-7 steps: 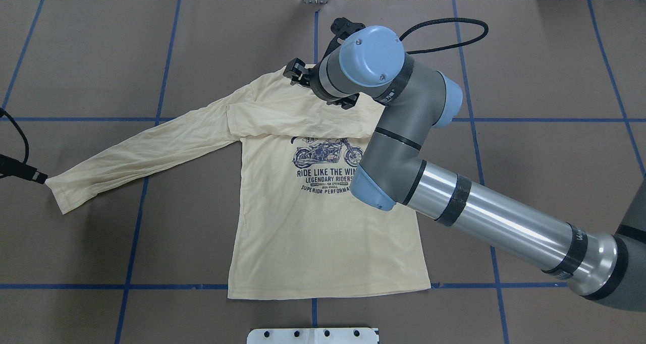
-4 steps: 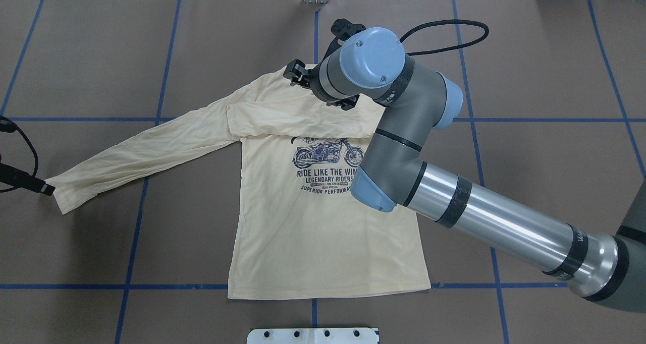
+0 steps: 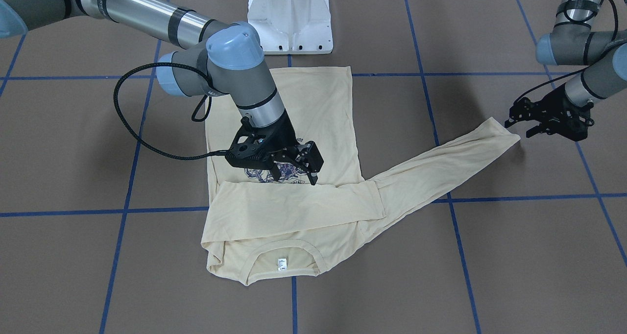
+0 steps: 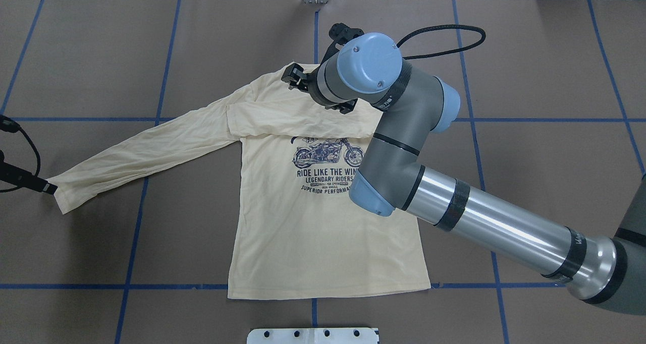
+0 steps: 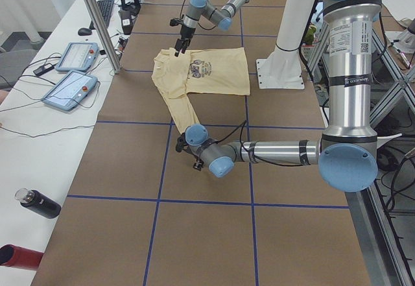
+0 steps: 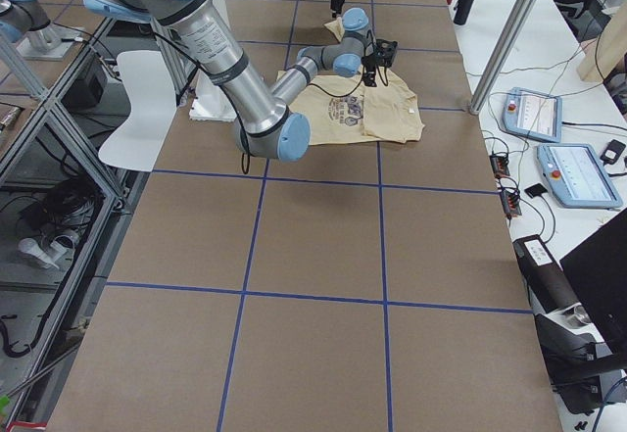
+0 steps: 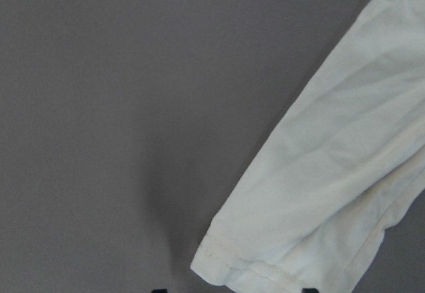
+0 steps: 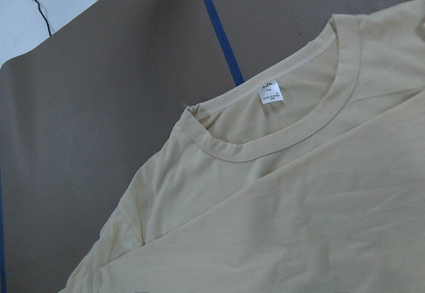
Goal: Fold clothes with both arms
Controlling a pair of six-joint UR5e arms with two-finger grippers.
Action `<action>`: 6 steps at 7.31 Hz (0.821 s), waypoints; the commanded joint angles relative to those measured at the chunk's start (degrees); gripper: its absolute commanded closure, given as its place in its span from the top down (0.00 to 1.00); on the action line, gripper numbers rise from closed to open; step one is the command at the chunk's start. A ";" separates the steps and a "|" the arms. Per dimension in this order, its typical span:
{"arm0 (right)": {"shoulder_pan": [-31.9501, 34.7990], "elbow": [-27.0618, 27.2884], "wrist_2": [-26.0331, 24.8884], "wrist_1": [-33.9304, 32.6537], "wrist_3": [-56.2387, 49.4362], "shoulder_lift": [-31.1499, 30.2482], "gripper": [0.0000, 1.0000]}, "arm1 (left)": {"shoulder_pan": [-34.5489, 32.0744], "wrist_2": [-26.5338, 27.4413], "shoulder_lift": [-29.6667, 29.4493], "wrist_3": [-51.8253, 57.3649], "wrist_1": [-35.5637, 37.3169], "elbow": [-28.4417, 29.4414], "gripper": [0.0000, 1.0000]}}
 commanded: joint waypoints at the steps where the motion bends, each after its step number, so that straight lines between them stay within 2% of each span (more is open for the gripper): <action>1: -0.45 -0.08 -0.06 1.30 0.09 -0.12 0.95 | 0.00 0.17 -0.18 0.10 -0.96 0.66 0.74; 4: -0.62 -0.08 -0.06 1.31 0.10 -0.12 0.96 | 0.00 0.18 -0.18 0.10 -0.96 0.84 0.61; 6: -0.89 -0.08 -0.24 1.31 0.10 -0.21 0.96 | 0.00 0.18 -0.27 0.37 -0.96 1.36 0.61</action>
